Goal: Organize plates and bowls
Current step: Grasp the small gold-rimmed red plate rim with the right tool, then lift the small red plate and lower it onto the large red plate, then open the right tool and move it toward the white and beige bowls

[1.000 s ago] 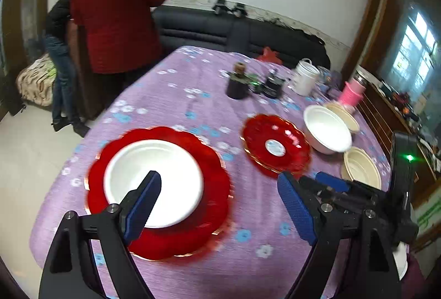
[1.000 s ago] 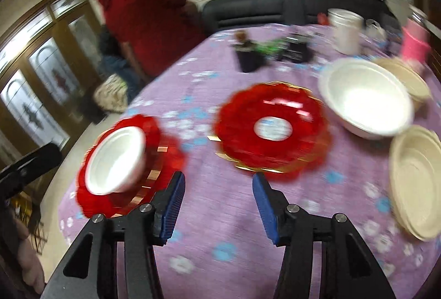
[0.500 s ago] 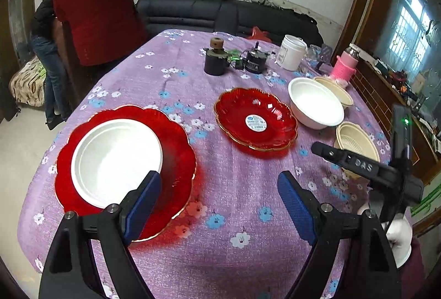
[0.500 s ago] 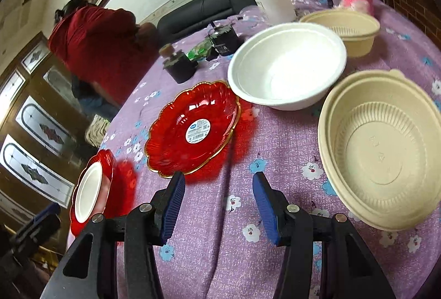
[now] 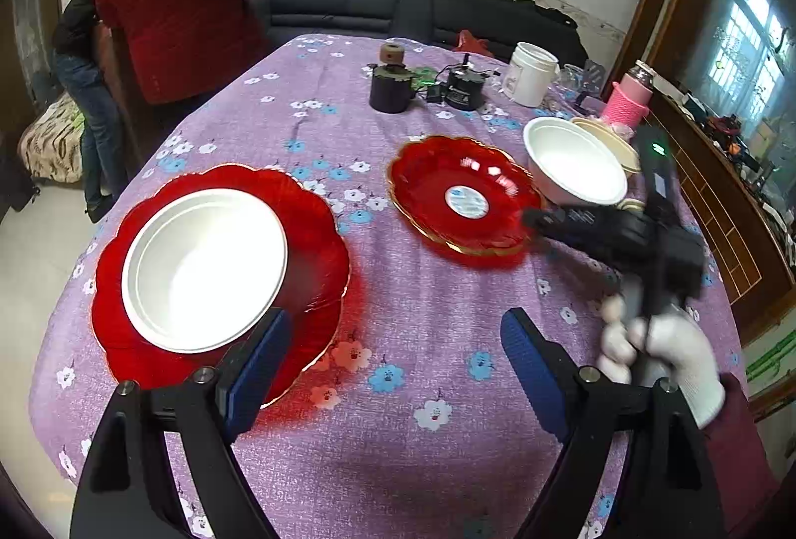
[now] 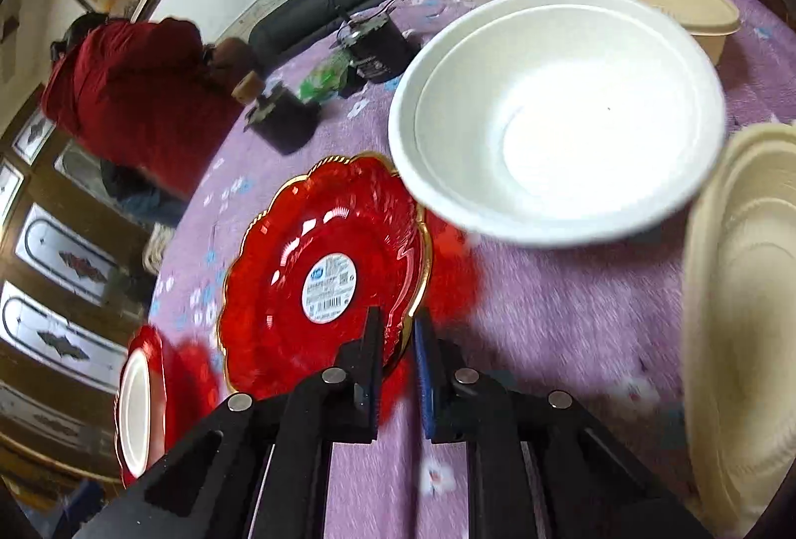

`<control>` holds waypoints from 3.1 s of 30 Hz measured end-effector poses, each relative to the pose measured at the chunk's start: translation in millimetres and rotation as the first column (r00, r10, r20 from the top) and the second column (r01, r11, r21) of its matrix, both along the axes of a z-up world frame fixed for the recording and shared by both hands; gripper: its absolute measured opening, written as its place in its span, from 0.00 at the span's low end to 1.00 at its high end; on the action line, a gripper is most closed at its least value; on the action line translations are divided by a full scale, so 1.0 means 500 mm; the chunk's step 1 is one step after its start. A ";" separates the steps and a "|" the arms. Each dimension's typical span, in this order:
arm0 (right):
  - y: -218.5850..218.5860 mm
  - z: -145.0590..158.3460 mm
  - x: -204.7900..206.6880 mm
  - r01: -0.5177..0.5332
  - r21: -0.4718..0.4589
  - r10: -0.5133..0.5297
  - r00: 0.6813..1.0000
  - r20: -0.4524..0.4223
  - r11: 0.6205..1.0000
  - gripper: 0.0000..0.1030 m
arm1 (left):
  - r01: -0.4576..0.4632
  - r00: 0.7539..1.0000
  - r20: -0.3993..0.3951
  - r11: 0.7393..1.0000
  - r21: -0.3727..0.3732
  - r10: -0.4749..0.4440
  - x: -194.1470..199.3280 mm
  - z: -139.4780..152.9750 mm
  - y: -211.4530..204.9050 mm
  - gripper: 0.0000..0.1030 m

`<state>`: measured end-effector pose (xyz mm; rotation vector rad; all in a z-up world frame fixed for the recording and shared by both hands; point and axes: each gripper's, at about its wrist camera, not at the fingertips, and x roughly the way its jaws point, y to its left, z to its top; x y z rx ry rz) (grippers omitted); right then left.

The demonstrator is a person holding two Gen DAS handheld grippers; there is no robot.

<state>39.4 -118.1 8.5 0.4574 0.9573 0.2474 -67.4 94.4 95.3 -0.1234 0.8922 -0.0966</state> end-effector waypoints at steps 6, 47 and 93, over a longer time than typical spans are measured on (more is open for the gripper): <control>-0.048 0.017 -0.118 -0.114 0.024 0.114 0.993 -0.038 0.993 0.12 | 0.051 0.998 -0.028 0.998 -0.025 -0.052 0.012 -0.020 -0.026 0.83; 0.124 0.137 -0.197 -0.279 -0.083 0.288 0.946 0.146 0.957 0.15 | -0.088 0.996 -0.002 0.996 -0.010 0.088 0.030 -0.012 0.079 0.44; 0.360 0.122 -0.163 -0.299 -0.193 0.340 0.912 0.232 0.935 0.47 | -0.362 0.923 0.223 0.905 0.222 0.315 -0.053 0.052 0.237 0.83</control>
